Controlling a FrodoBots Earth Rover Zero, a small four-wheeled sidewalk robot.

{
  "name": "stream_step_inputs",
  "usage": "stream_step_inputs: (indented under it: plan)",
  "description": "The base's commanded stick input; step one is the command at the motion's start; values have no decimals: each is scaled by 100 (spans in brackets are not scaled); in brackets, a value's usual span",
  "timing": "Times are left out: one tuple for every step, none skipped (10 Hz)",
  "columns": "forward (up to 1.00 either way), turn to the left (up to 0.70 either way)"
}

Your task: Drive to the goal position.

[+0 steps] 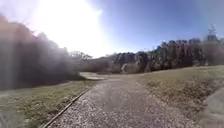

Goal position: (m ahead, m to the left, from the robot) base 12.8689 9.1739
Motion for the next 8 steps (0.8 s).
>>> stream_step_inputs:
  plan:
    - [70,0]
    - [70,0]
    - [70,0]
    - [70,0]
    - [70,0]
    - [70,0]
    - [70,0]
    - [70,0]
